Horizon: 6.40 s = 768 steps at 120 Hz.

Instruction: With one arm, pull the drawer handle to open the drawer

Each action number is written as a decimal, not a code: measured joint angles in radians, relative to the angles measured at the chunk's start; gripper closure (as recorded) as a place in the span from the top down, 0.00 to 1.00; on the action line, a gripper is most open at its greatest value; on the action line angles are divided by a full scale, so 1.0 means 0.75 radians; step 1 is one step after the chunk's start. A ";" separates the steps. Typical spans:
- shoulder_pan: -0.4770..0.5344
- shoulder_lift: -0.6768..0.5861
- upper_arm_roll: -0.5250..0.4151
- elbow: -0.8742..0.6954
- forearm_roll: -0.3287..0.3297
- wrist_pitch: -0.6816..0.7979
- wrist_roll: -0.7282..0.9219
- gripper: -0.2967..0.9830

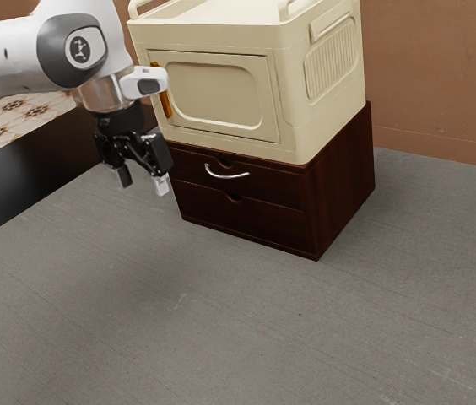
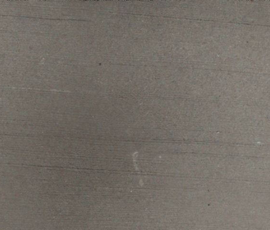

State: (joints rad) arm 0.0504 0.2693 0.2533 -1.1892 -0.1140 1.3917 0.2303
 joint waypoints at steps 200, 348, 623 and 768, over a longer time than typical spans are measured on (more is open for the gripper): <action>0.064 0.076 -0.053 0.011 -0.017 0.221 1.783 0.77; 0.023 -0.127 -0.178 -0.528 -0.023 1.030 1.875 0.77; 0.006 -0.136 -0.165 -0.682 -0.048 1.287 1.905 0.48; 0.011 -0.134 -0.185 -0.642 -0.051 1.221 1.903 0.17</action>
State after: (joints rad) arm 0.0590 0.1687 0.1142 -1.6709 -0.1520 2.3072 1.6574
